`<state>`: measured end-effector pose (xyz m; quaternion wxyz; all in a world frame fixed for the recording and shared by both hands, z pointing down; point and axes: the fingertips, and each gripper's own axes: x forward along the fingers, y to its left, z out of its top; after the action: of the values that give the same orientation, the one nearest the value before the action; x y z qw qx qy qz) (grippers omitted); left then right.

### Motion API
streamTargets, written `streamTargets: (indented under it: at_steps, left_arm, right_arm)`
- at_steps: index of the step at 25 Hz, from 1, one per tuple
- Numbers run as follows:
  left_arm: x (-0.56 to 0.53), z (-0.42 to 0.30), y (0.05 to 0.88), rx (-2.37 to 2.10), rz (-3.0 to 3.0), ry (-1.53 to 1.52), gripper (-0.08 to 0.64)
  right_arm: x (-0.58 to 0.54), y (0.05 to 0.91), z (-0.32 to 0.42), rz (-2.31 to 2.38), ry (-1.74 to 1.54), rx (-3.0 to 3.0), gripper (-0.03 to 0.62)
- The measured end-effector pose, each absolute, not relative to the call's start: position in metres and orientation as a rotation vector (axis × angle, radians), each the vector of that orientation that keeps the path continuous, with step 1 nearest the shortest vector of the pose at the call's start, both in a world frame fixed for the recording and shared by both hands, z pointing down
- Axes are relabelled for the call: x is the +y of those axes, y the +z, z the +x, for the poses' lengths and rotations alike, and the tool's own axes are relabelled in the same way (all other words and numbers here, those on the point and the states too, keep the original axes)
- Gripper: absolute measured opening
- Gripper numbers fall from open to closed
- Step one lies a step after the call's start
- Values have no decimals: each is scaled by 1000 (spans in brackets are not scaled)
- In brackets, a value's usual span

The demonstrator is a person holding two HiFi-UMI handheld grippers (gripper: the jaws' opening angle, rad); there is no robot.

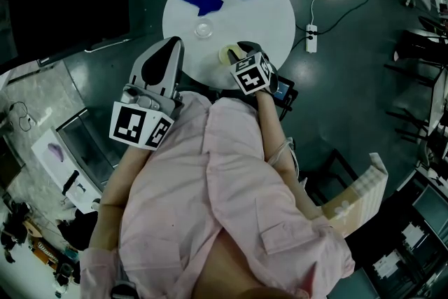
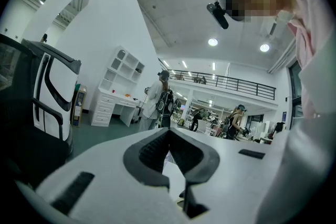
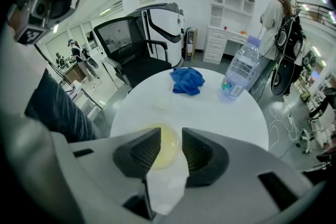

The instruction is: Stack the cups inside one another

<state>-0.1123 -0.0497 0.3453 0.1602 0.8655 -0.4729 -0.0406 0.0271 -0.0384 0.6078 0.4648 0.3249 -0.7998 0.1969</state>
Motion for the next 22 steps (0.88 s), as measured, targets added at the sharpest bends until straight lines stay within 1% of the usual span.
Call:
streamTargets:
  at_steps: [5,8,11,22]
  left_arm:
    - [-47,-113,343,-1346,2481,-120,9]
    - [-45,-113,343,-1344,2482,-125,9]
    - [-43,-113,343,-1341,2482,-131,9]
    - [-36,-104,339,-1335,2492,-133,9]
  right_arm:
    - [-42,599,31,855,469,-1974,122]
    - [-43,595,34,888,460,-1978,69]
    - [-43,593,37,914,457,-1980,47]
    - [-39,580,38,942,439,-2027,34]
